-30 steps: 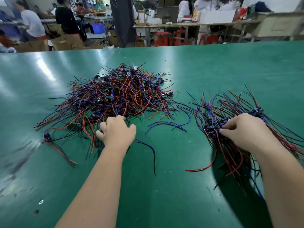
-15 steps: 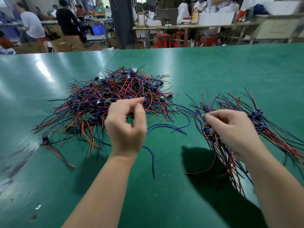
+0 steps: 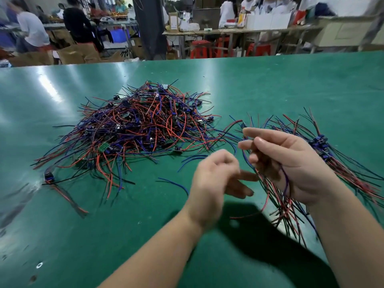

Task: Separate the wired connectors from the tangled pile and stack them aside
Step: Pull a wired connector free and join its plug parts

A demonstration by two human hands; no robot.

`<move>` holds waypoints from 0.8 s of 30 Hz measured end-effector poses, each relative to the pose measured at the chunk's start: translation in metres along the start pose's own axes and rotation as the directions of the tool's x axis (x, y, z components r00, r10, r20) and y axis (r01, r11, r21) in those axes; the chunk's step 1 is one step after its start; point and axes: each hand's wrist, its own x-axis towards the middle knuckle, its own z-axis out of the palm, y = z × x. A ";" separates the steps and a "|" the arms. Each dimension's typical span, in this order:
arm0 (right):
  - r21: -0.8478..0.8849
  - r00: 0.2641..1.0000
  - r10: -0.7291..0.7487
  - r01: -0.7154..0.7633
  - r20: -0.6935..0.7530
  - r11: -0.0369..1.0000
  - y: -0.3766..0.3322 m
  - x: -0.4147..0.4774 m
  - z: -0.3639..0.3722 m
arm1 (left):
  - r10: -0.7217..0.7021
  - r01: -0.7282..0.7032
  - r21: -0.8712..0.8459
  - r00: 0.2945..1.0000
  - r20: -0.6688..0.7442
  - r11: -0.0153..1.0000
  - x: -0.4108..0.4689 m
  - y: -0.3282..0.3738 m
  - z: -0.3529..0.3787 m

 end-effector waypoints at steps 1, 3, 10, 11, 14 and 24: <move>0.004 0.999 -0.018 0.018 0.044 1.000 0.000 -0.002 0.001 | -0.141 0.137 -0.103 0.990 -0.032 0.985 0.004 0.003 -0.004; 0.008 0.987 -0.040 0.039 0.157 0.999 0.001 -0.005 0.003 | -0.282 0.265 -0.164 0.956 -0.087 0.950 0.012 0.006 -0.013; -0.312 0.836 0.220 -0.062 0.503 0.948 0.013 -0.012 0.006 | -0.176 0.116 -0.443 0.980 -0.096 0.889 0.018 0.013 -0.023; -0.374 0.818 0.264 -0.065 0.511 0.925 0.013 -0.012 0.005 | -0.162 0.112 -0.428 0.984 -0.080 0.897 0.017 0.014 -0.025; -0.515 0.845 0.304 -0.039 0.440 0.856 0.011 -0.011 0.005 | -0.132 0.086 -0.327 0.984 -0.121 0.941 0.015 0.016 -0.027; -0.482 0.983 0.153 -0.088 0.097 0.872 0.024 0.000 0.007 | -0.115 0.131 0.427 0.991 -0.064 0.895 0.009 -0.002 -0.027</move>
